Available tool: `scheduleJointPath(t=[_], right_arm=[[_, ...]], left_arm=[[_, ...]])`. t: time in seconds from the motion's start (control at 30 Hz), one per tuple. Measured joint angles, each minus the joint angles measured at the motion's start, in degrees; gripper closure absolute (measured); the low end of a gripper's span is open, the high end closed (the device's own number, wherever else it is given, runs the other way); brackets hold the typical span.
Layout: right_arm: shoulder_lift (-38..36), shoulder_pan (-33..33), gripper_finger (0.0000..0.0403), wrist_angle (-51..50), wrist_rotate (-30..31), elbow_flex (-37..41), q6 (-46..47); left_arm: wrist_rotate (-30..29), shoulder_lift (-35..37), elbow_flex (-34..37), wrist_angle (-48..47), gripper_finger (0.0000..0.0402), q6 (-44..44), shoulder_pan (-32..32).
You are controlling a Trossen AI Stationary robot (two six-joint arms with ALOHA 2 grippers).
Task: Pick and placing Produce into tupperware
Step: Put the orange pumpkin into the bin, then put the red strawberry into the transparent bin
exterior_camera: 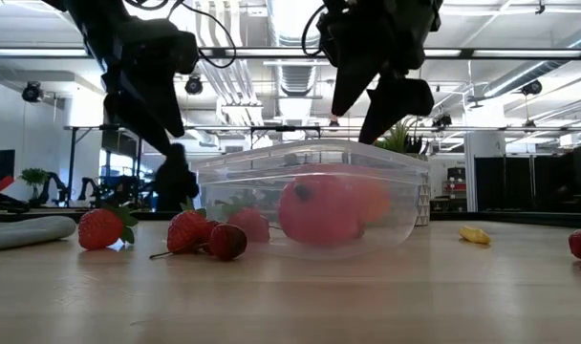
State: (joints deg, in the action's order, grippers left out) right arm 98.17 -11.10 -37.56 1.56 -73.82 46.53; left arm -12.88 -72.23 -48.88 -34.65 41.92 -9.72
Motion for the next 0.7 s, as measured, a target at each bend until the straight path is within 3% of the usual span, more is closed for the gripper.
scheduleJointPath(t=[0.27, 0.57, 0.7], right_arm=[[-1.3, -0.4, 0.0079, -1.2, 1.0, -0.4, 0.4], [-13.7, -2.2, 0.0059, -8.4, 21.2, -1.9, 0.5], [-20.4, -3.1, 0.0058, -16.3, 27.6, -1.8, 4.4]], left_arm=[[0.1, 0.0, 0.0, 1.5, 0.0109, 1.2, 0.0], [0.0, -1.2, 0.9, 1.5, 0.0109, -7.8, 0.0], [5.7, -3.3, 2.4, 3.4, 0.0109, -7.9, -1.5]])
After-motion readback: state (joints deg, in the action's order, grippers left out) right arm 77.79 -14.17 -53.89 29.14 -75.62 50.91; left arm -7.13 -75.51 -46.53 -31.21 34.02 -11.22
